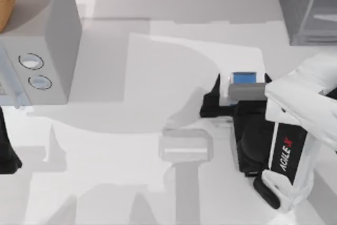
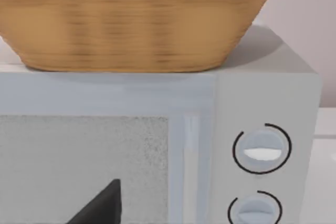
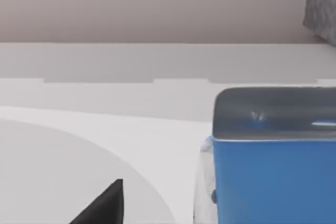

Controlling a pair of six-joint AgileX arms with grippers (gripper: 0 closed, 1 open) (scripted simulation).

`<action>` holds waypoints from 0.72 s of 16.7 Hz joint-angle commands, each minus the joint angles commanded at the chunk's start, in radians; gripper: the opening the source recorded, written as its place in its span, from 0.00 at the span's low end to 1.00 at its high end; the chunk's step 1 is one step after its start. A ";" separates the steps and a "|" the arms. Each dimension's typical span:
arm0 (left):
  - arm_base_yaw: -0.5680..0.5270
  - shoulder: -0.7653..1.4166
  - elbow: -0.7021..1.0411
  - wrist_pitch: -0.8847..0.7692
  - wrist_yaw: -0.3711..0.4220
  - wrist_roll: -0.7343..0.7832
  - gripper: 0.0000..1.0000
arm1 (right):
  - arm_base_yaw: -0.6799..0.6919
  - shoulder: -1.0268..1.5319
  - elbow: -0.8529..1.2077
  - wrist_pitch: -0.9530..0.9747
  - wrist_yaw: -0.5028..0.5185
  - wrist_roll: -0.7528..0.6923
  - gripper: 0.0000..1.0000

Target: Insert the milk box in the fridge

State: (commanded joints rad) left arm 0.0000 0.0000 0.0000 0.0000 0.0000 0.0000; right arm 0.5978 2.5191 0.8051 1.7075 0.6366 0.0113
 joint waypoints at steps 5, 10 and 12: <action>0.000 0.000 0.000 0.000 0.000 0.000 1.00 | -0.003 0.000 0.003 -0.003 -0.003 0.000 1.00; 0.000 0.000 0.000 0.000 0.000 0.000 1.00 | -0.003 0.000 0.003 -0.003 -0.003 0.000 0.70; 0.000 0.000 0.000 0.000 0.000 0.000 1.00 | -0.003 0.000 0.003 -0.003 -0.003 0.000 0.55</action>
State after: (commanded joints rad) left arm 0.0000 0.0000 0.0000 0.0000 0.0000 0.0000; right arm 0.5952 2.5190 0.8077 1.7049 0.6340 0.0113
